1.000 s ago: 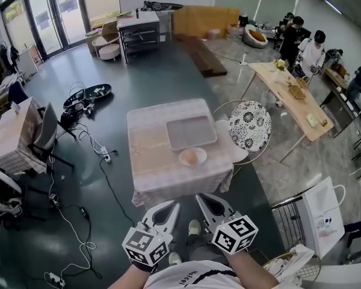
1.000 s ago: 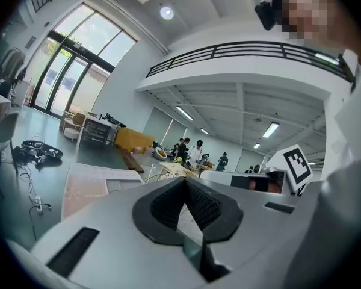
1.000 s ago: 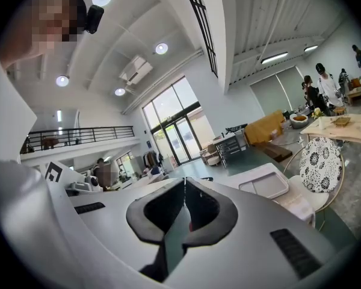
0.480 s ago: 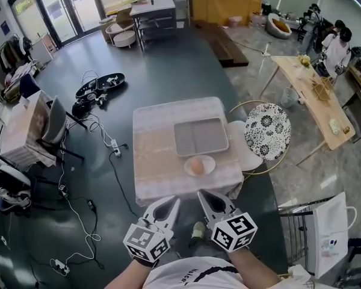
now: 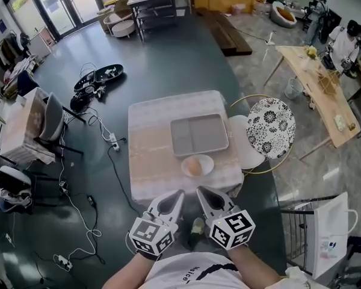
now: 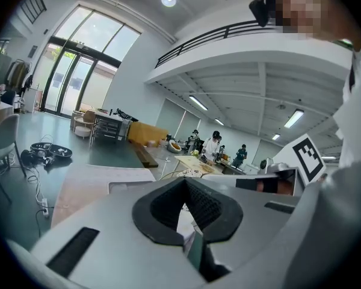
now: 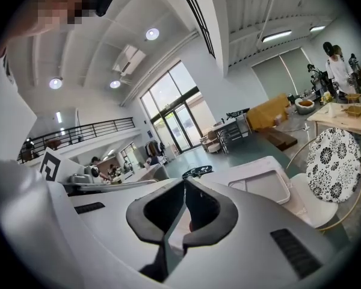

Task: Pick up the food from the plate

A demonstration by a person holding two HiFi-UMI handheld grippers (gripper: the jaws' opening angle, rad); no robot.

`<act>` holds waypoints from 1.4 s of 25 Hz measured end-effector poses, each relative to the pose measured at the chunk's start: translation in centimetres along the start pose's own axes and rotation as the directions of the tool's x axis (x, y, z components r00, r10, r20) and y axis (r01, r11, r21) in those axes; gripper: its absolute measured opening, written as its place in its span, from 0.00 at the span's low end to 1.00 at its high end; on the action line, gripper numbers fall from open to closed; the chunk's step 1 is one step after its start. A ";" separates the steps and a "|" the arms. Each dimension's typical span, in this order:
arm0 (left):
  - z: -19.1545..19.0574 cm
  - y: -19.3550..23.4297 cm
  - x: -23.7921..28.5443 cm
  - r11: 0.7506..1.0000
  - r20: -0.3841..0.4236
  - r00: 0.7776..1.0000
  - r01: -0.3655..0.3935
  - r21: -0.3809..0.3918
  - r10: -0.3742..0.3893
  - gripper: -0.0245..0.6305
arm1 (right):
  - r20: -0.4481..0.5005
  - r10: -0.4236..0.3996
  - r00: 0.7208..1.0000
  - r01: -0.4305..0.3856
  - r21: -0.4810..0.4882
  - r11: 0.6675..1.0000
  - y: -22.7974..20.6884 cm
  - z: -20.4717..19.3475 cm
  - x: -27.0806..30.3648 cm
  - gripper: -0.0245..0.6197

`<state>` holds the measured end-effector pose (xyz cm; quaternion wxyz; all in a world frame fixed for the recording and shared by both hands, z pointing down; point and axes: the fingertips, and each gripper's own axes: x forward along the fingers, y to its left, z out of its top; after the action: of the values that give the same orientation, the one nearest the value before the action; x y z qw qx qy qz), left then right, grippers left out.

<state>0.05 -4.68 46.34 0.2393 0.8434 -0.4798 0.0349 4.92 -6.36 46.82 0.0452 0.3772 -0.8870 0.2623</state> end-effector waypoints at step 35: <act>-8.8 15.5 13.0 0.996 -0.179 0.980 0.085 -0.040 -0.090 0.04 | -0.322 -0.285 0.903 0.288 -0.041 0.957 -16.3 -14.8 15.5 0.39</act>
<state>-4.28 -17.67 63.59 0.2965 0.8531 -0.4191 0.0928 3.40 -18.38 70.84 0.2272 0.4552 -0.8014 0.3145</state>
